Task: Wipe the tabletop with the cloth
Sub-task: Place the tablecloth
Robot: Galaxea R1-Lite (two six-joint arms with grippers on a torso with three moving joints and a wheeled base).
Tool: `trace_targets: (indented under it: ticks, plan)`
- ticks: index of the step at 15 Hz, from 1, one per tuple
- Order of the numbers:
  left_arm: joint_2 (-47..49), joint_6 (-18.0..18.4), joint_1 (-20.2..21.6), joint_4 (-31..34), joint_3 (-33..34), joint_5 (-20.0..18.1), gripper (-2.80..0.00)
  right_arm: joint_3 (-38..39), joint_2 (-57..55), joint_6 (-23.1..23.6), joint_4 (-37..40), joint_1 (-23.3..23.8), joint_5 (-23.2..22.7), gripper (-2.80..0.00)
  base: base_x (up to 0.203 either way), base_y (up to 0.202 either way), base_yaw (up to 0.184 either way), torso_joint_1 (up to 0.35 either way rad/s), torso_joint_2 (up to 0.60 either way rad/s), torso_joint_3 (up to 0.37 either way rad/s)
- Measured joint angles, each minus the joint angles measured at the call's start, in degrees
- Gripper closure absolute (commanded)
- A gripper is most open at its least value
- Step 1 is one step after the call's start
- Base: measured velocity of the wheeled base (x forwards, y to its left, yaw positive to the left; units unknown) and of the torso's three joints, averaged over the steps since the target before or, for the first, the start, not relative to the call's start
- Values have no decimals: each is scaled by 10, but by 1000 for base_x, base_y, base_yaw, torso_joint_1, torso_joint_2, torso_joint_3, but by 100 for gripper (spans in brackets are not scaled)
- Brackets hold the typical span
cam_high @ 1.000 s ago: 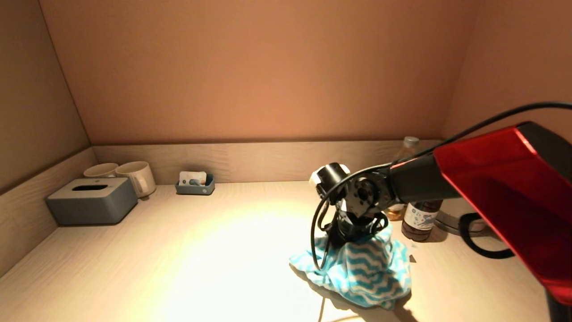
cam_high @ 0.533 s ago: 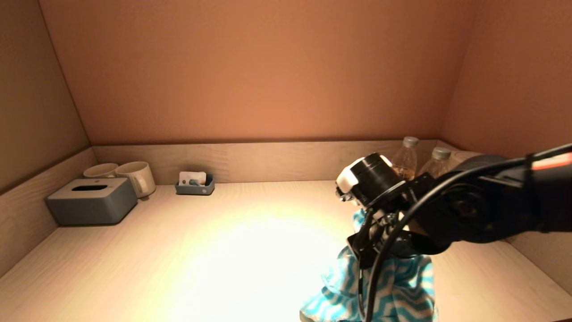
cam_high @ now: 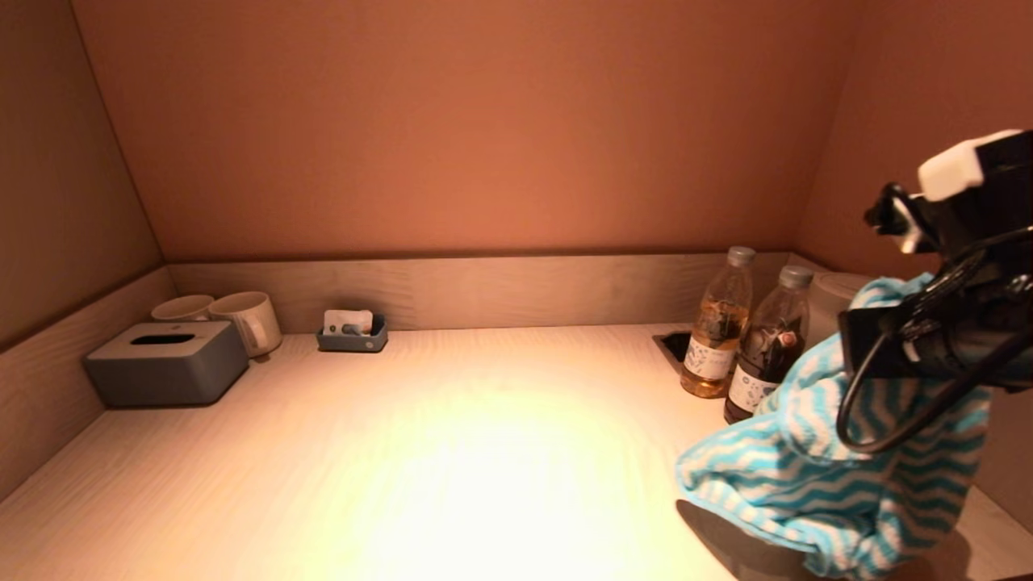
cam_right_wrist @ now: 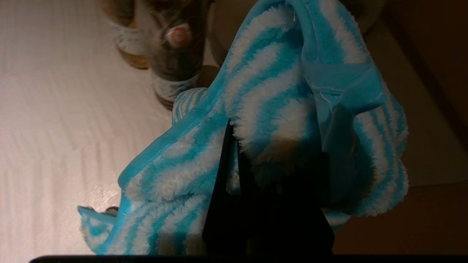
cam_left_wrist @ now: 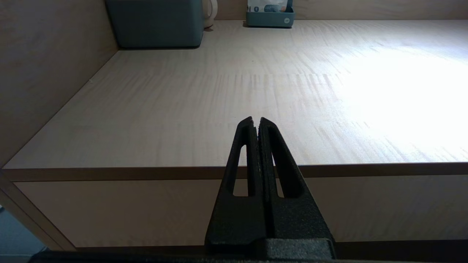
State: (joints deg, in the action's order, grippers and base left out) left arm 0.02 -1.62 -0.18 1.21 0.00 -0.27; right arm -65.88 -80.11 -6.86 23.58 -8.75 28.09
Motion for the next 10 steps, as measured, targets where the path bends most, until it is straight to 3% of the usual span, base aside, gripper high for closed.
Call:
trace_targets:
  ticks: [4, 10]
  plan:
    - [0, 0, 0, 0, 0, 0, 0, 7, 14, 20, -55, 147, -5, 0, 0, 0, 0, 0, 0, 0]
    - [0, 0, 0, 0, 0, 0, 0, 22, -79, 38, -165, 211, -6, 0, 0, 0, 0, 0, 0, 0]
